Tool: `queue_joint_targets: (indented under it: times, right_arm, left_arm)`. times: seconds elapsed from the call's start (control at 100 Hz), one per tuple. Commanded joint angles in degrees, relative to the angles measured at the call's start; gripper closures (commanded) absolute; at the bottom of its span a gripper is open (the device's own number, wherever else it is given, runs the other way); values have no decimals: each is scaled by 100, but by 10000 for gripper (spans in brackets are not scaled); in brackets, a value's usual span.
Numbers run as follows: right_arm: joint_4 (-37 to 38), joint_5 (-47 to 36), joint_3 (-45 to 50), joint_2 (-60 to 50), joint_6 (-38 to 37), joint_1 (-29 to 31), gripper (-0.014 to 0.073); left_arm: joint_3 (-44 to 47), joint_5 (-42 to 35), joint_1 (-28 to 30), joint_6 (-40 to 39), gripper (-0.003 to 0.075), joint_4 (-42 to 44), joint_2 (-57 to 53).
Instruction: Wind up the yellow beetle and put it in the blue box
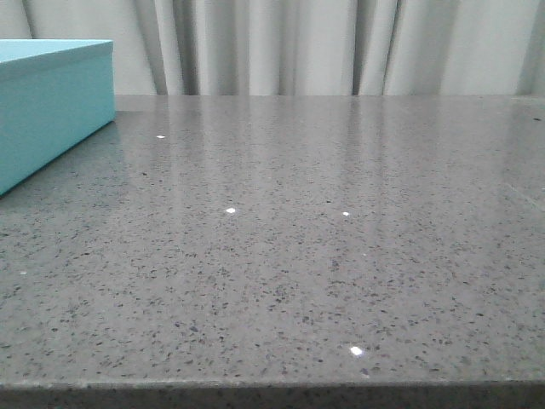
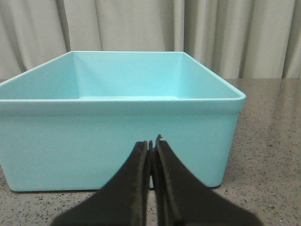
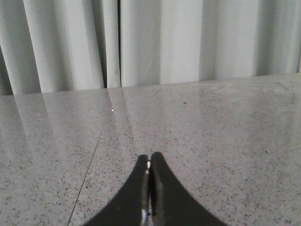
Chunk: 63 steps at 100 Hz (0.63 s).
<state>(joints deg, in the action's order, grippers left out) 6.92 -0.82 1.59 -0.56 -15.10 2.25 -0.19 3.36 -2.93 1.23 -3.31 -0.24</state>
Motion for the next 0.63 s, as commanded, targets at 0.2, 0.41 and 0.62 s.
queue_joint_targets:
  times: [0.2,0.41,0.62]
  right_arm:
    - [65,-45,-109,-118,51,37,661]
    - [65,-34,-109,-118,51,37,661]
    - [65,-34,-109,-118,51,37,661]
  left_arm:
    - [248,-412,-18,-47,741,-47,-190]
    - [248,-412,-18,-47,741,-47,-190]
    - [248,-412,-18,-47,741,-47,-190]
